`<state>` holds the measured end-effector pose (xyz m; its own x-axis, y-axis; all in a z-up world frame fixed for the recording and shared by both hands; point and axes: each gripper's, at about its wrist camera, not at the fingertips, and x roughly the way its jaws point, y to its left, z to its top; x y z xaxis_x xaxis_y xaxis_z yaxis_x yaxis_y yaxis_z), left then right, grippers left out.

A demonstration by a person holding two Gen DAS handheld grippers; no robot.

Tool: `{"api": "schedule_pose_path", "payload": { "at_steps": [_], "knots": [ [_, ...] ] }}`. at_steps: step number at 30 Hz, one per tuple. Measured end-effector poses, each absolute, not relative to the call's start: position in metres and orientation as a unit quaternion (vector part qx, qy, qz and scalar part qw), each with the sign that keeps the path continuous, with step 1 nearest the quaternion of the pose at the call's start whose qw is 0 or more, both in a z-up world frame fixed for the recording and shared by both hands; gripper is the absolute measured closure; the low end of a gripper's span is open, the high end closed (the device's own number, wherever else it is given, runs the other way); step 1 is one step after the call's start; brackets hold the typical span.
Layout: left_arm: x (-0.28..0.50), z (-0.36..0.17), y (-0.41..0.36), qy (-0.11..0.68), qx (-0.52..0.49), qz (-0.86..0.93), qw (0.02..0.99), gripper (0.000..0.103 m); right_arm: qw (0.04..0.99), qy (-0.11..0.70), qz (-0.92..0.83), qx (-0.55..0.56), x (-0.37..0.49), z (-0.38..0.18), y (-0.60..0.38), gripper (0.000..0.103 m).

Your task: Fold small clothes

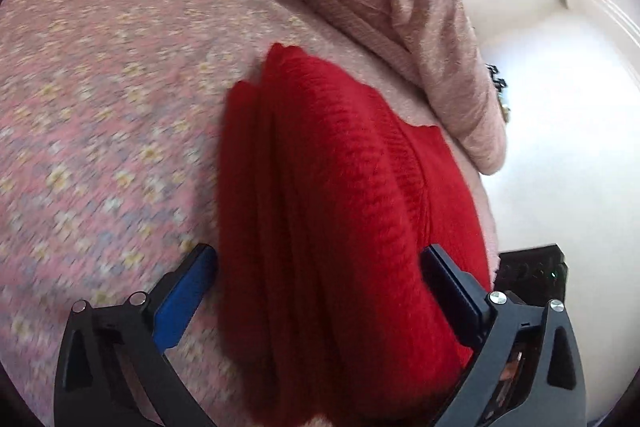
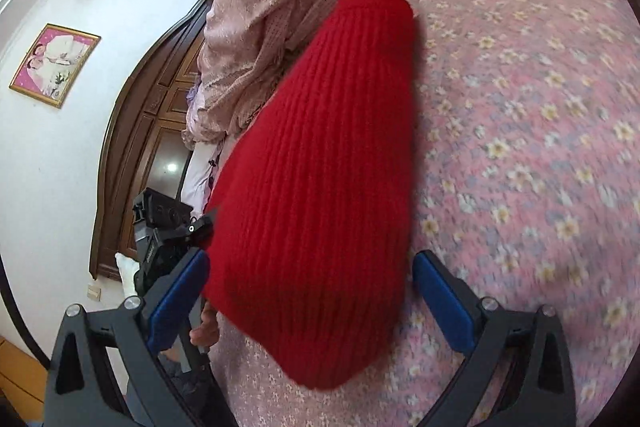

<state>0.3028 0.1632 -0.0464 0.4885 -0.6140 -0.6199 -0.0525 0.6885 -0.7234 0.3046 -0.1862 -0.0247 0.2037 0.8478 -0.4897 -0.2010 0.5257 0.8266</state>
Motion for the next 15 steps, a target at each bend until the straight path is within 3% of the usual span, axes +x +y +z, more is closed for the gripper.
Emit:
{"api": "schedule_pose_path", "payload": {
  "at_steps": [10, 11, 12, 13, 14, 15],
  "knots": [
    [0.317, -0.046, 0.144, 0.486, -0.345, -0.218, 0.773, 0.010, 0.672, 0.519, 0.403, 0.341, 0.350, -0.033, -0.165, 0.000],
    [0.315, -0.046, 0.147, 0.485, -0.346, -0.218, 0.773, 0.015, 0.670, 0.522, 0.405, 0.340, 0.351, -0.033, -0.164, 0.000],
    [0.316, -0.046, 0.146, 0.484, -0.347, -0.218, 0.773, 0.030, 0.669, 0.523, 0.406, 0.337, 0.352, -0.033, -0.162, 0.000],
    [0.316, -0.047, 0.145, 0.483, -0.353, -0.221, 0.770, 0.036, 0.670, 0.526, 0.408, 0.329, 0.352, -0.032, -0.159, 0.000],
    [0.315, -0.050, 0.151, 0.480, -0.368, -0.229, 0.762, 0.043, 0.673, 0.529, 0.410, 0.315, 0.350, -0.030, -0.155, 0.005],
    [0.316, -0.051, 0.151, 0.477, -0.381, -0.233, 0.757, 0.047, 0.675, 0.533, 0.409, 0.304, 0.349, -0.030, -0.152, 0.022]
  ]
}}
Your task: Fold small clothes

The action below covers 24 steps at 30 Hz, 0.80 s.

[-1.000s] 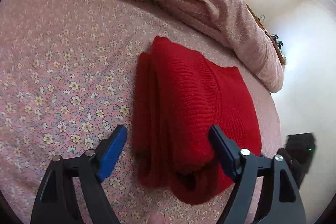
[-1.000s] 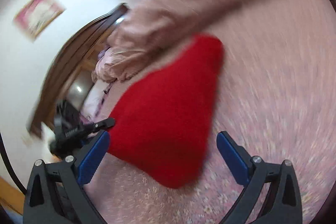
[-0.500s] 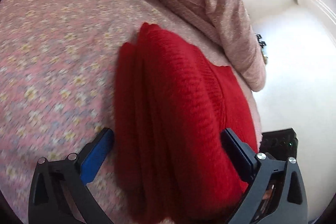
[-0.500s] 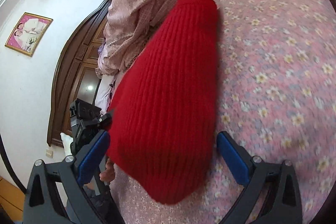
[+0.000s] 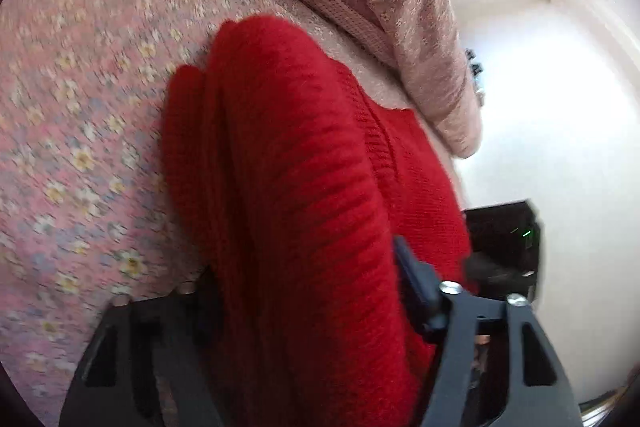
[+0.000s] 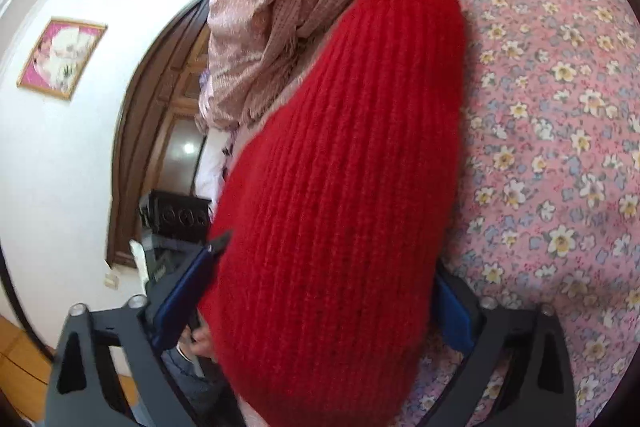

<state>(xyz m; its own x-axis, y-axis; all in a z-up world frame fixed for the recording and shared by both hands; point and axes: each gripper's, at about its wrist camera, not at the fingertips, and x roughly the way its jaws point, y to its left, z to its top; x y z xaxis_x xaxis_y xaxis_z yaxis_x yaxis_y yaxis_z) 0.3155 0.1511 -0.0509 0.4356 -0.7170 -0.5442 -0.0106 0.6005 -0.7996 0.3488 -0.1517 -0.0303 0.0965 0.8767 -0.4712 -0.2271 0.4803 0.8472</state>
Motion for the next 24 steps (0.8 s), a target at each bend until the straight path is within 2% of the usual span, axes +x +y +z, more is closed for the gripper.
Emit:
{"api": "schedule_pose_path", "payload": {
  "at_steps": [3, 6, 13, 17, 20, 24],
  "knots": [
    [0.319, -0.045, 0.143, 0.475, -0.385, -0.234, 0.756, 0.051, 0.663, 0.530, 0.411, 0.334, 0.348, -0.036, -0.160, 0.034],
    [0.322, -0.029, 0.124, 0.480, -0.366, -0.229, 0.764, 0.053, 0.671, 0.520, 0.407, 0.338, 0.344, -0.031, -0.169, 0.036],
    [0.323, -0.003, 0.039, 0.469, -0.340, -0.277, 0.766, 0.053, 0.702, 0.485, 0.397, 0.338, 0.325, 0.007, -0.247, 0.036],
    [0.327, -0.014, -0.007, 0.464, -0.308, -0.271, 0.785, 0.053, 0.714, 0.480, 0.376, 0.344, 0.315, -0.003, -0.294, 0.036],
    [0.324, -0.022, -0.015, 0.454, -0.291, -0.250, 0.804, 0.052, 0.705, 0.500, 0.351, 0.361, 0.321, -0.030, -0.308, 0.035],
    [0.326, -0.023, -0.007, 0.466, -0.299, -0.245, 0.796, 0.051, 0.713, 0.518, 0.344, 0.323, 0.328, -0.018, -0.297, 0.032]
  ]
}}
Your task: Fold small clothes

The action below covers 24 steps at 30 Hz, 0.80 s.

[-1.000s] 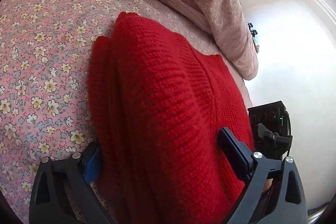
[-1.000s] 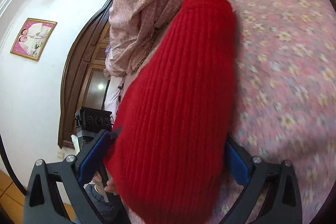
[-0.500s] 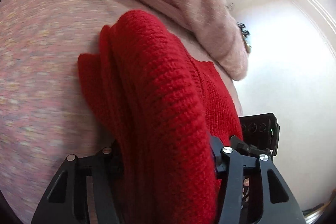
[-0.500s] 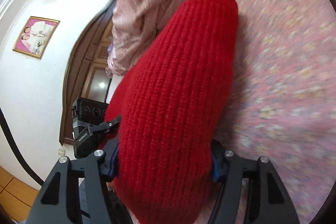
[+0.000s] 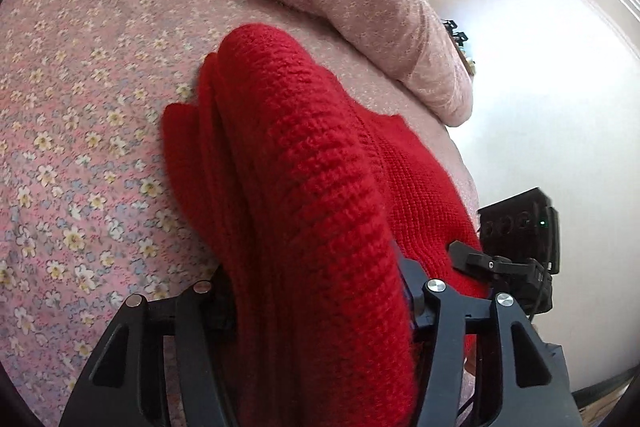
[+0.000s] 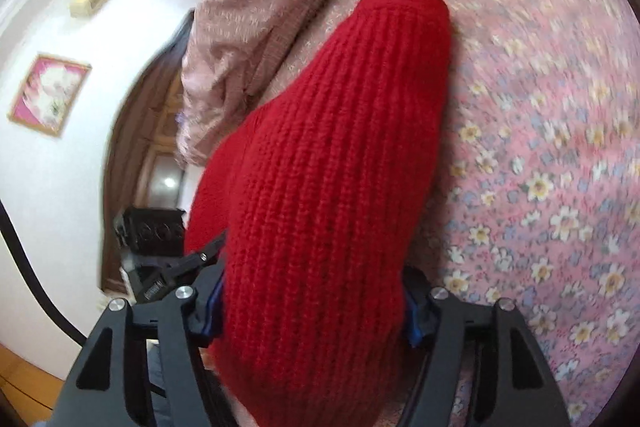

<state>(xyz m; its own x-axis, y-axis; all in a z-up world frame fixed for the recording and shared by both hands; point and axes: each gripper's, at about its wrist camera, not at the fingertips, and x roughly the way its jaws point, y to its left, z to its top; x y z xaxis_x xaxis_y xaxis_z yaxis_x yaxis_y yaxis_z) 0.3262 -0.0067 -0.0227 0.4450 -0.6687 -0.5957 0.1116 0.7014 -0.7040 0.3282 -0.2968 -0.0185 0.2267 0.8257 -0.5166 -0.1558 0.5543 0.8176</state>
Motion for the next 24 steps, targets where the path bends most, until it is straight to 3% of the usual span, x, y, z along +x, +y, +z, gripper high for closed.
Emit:
{"api": "schedule_pose_path", "payload": {
  "at_steps": [14, 17, 24],
  "knots": [
    [0.320, -0.017, 0.025, 0.423, -0.308, -0.236, 0.818, 0.052, 0.768, 0.448, 0.355, 0.288, 0.338, 0.011, -0.288, 0.032],
    [0.329, -0.032, 0.023, 0.437, -0.308, -0.232, 0.813, 0.050, 0.753, 0.483, 0.335, 0.296, 0.343, -0.009, -0.291, 0.031],
    [0.331, -0.011, 0.004, 0.418, -0.221, -0.232, 0.850, 0.053, 0.747, 0.485, 0.326, 0.315, 0.336, -0.010, -0.301, 0.032]
  ]
}}
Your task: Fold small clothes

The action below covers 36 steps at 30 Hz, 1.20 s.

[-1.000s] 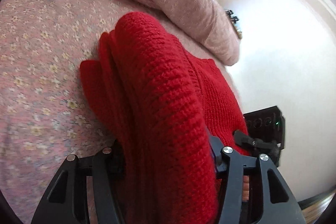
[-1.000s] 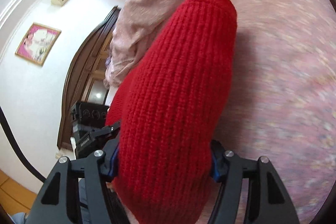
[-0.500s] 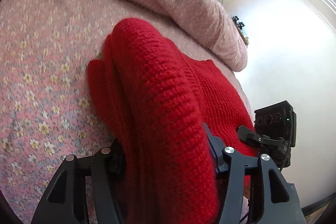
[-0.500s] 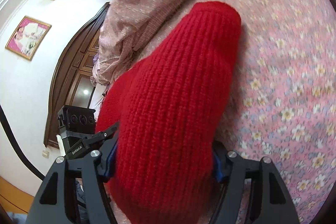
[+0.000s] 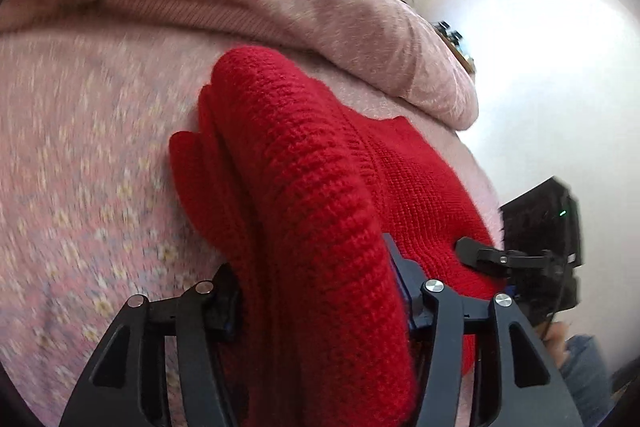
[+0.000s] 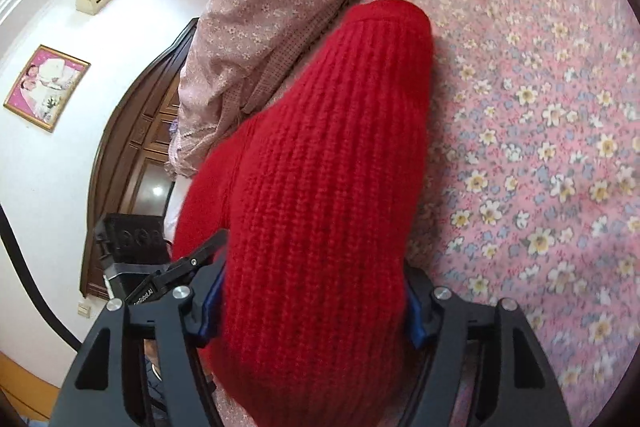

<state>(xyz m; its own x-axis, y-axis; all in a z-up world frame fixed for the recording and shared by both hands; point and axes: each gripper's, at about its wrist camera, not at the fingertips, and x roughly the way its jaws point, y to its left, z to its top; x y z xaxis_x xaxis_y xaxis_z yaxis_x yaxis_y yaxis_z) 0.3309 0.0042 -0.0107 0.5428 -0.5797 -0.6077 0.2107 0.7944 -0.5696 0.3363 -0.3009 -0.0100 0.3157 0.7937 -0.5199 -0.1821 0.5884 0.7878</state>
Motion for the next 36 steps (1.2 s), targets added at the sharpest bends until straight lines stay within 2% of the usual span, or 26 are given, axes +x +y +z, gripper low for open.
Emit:
{"api": "schedule_pose_path", "payload": {
  "at_steps": [29, 34, 36],
  "knots": [
    [0.334, -0.014, -0.008, 0.425, -0.223, -0.220, 0.850, 0.051, 0.756, 0.477, 0.317, 0.317, 0.335, -0.016, -0.301, 0.028],
    [0.334, -0.012, -0.009, 0.428, -0.215, -0.209, 0.853, 0.046, 0.759, 0.478, 0.314, 0.311, 0.335, -0.016, -0.299, 0.025],
    [0.332, -0.010, -0.009, 0.431, -0.211, -0.198, 0.855, 0.043, 0.762, 0.479, 0.311, 0.305, 0.334, -0.014, -0.296, 0.021]
  ]
}}
